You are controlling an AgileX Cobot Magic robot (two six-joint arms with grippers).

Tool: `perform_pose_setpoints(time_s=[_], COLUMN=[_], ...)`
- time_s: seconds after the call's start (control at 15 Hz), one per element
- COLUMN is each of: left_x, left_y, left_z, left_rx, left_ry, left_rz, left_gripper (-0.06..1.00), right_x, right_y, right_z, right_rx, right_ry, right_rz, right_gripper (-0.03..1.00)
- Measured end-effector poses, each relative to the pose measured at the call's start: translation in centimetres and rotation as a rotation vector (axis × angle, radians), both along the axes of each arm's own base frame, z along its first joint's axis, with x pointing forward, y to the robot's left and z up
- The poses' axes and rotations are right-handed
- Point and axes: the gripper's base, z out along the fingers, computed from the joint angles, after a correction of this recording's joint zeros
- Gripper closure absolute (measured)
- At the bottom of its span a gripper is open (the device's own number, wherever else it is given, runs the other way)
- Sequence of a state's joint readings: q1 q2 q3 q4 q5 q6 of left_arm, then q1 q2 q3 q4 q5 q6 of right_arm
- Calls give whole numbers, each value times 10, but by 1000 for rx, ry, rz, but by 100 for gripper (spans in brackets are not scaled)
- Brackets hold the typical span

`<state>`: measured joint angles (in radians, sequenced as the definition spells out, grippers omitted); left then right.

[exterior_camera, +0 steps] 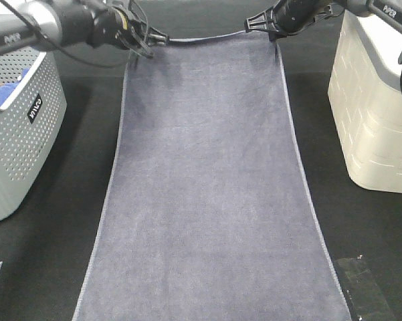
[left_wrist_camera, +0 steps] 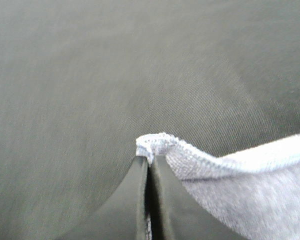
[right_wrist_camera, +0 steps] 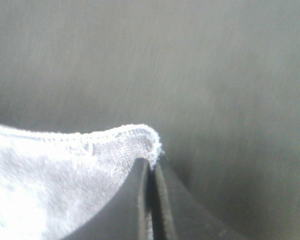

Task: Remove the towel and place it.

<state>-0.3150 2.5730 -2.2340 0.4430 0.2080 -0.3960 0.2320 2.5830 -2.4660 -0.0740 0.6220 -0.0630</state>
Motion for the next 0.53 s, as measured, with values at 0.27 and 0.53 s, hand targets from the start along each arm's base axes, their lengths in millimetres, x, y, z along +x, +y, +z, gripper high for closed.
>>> perform_pose_setpoints(time_s=[0.27,0.53], left_x=[7,15], left_y=[0,15], left_z=[-18,-36], left_rx=[-28,-59], left_ry=[-91,-144], left_rz=[-60,-74], left_gripper=[94,94], right_x=[11,18], right_y=[3,3], right_z=[-22,-40], right_rx=[12,-29], right_ry=[-77,-145], right_rz=[11,30], right_gripper=[97,97])
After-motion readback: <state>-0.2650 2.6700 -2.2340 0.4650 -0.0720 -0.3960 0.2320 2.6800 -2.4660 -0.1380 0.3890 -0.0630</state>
